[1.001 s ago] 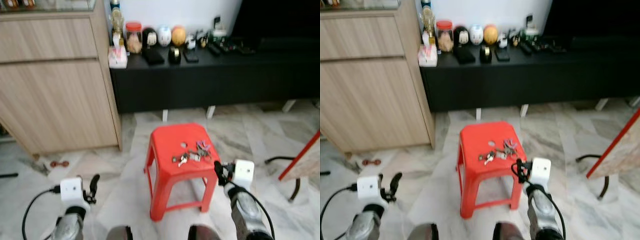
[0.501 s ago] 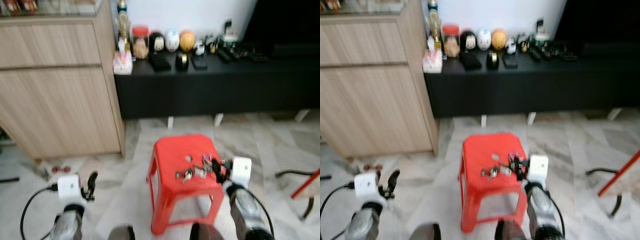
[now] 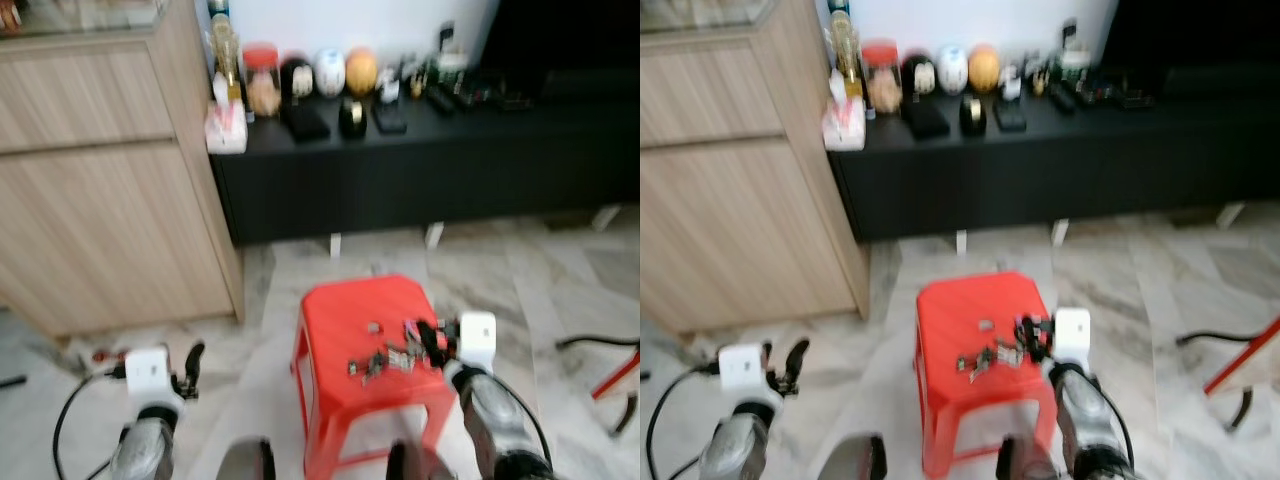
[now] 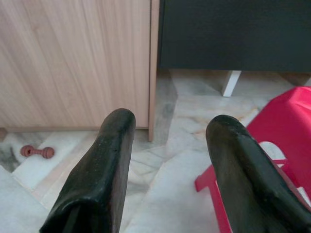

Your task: Hang keys on a hook

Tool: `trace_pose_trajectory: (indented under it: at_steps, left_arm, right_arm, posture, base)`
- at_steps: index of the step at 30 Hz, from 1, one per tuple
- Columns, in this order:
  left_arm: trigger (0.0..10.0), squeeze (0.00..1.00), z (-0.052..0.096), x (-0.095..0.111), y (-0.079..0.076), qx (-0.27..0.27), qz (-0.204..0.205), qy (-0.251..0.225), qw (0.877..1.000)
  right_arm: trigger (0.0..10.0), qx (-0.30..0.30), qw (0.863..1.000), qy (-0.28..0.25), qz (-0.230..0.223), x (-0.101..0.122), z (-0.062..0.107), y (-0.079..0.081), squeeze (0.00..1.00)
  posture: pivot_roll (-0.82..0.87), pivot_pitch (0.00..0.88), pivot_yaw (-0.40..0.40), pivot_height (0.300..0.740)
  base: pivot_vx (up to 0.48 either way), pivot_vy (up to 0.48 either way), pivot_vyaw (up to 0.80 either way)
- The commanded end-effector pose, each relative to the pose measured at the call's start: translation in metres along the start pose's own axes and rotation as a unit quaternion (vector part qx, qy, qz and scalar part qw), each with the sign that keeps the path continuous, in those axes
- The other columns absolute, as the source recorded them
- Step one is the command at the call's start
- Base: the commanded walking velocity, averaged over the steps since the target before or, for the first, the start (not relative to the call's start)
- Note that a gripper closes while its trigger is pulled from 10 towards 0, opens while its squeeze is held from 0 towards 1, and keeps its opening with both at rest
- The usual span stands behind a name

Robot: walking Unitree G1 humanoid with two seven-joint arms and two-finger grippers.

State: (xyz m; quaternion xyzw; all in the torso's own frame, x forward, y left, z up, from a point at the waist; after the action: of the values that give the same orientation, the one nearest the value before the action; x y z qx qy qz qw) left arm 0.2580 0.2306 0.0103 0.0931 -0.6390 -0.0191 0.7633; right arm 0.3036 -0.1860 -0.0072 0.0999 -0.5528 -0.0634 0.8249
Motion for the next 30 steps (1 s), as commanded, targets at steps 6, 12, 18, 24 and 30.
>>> trace_pose_trajectory:
  at_steps: [6,12,18,24,30]
  left_arm:
    - [10.0,0.0,0.003,-0.001,0.001,0.002,-0.004,0.005,1.0]
    - [10.0,0.0,0.003,-0.001,0.004,0.008,-0.003,0.006,1.0]
    - [10.0,0.0,0.003,-0.001,0.002,0.008,-0.003,0.007,1.0]
    - [10.0,0.0,0.004,-0.001,0.004,0.009,-0.005,0.008,1.0]
    - [10.0,0.0,0.005,-0.001,0.005,0.009,-0.004,0.008,1.0]
  right_arm:
    - [10.0,0.056,0.996,0.043,0.045,0.002,-0.01,0.021,0.0]
    - [10.0,0.074,0.995,0.029,0.055,0.01,-0.015,0.031,0.0]
    - [10.0,0.07,0.996,0.033,0.043,0.005,-0.013,0.032,0.0]
    - [10.0,0.049,0.998,0.041,0.028,-0.001,-0.01,0.023,0.0]
    - [10.0,0.024,0.999,0.037,0.012,-0.001,-0.009,0.017,0.0]
  posture:
    - [0.02,0.0,-0.053,0.611]
    - [0.02,0.0,-0.06,0.611]
    - [0.03,0.0,-0.055,0.611]
    - [0.03,0.0,-0.055,0.611]
    - [0.03,0.0,-0.056,0.611]
  base:
    - [0.0,0.0,0.0]
    - [0.0,0.0,0.0]
    - [0.0,0.0,0.78]
    - [0.0,0.0,0.0]
    - [0.045,0.0,0.0]
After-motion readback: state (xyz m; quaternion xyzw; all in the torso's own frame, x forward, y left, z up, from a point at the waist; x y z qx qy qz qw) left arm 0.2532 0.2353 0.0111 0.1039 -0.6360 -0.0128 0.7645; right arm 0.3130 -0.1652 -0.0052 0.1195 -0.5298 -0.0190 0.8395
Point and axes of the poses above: a point about 5 cm out from each wrist's last joint towards the gripper, its own z axis pointing back from the gripper into the wrist, its own x axis along the axis of the wrist's last joint, y = z × x, the point moved 2 cm from there along -z, pointing out of the wrist towards the gripper, and after that the axes turned 11 degrees about -z, right-handed, at the moved point
